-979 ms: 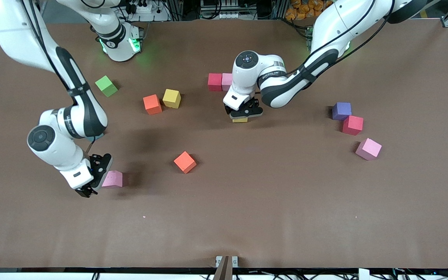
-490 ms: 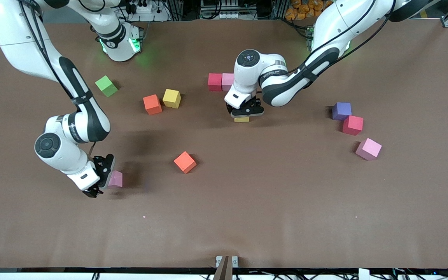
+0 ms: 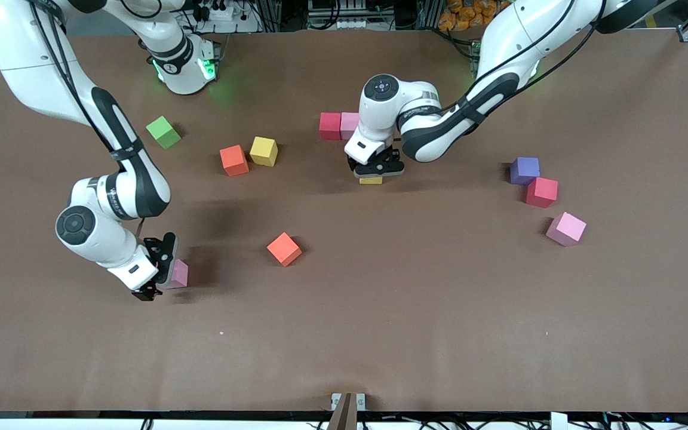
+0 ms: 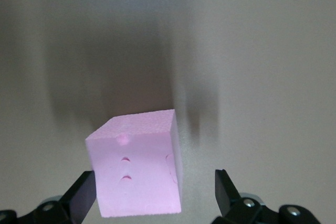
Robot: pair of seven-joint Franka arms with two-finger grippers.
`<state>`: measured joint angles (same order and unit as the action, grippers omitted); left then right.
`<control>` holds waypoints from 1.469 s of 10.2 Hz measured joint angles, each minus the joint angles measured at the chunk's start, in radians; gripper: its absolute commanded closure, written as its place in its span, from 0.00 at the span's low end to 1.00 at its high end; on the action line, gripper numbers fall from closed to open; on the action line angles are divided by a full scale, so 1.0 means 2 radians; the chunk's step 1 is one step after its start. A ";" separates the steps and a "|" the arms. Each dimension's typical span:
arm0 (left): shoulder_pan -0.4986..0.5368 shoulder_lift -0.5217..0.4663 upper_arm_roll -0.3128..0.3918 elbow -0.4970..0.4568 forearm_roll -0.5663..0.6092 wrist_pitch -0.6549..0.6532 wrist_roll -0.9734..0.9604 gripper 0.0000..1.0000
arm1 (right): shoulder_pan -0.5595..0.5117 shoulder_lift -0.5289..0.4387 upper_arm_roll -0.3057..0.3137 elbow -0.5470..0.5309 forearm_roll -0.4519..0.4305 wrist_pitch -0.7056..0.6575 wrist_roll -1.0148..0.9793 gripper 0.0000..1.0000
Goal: Form number 2 with 11 blocks
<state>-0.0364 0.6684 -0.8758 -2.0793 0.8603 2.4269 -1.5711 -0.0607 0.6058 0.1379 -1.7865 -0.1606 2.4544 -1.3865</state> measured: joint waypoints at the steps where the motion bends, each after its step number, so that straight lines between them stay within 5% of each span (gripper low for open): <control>1: -0.001 0.000 0.000 0.000 0.000 0.000 0.000 1.00 | 0.000 0.000 0.001 0.004 0.001 -0.013 -0.001 0.00; 11: -0.005 0.000 -0.002 -0.007 0.000 0.001 0.000 0.92 | 0.000 0.018 0.003 0.010 0.032 -0.019 -0.013 0.05; 12: -0.005 0.000 -0.002 -0.008 0.000 0.001 0.000 0.64 | 0.000 0.020 0.003 0.010 0.033 -0.017 -0.015 0.06; 13: -0.006 0.000 -0.002 -0.008 0.000 0.001 0.000 0.01 | 0.000 0.020 0.003 0.010 0.035 -0.016 -0.015 0.10; 14: -0.006 0.000 -0.002 -0.008 0.000 0.001 0.000 0.00 | 0.000 0.020 0.003 0.010 0.041 -0.016 -0.015 0.24; 15: -0.006 0.000 -0.002 -0.009 0.000 0.001 0.000 0.00 | 0.000 0.020 0.003 0.010 0.048 -0.016 -0.016 0.49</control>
<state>-0.0489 0.6688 -0.8807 -2.0980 0.8603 2.4279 -1.5710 -0.0610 0.6462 0.1444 -1.7661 -0.0648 2.4232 -1.4179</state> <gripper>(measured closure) 0.326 0.097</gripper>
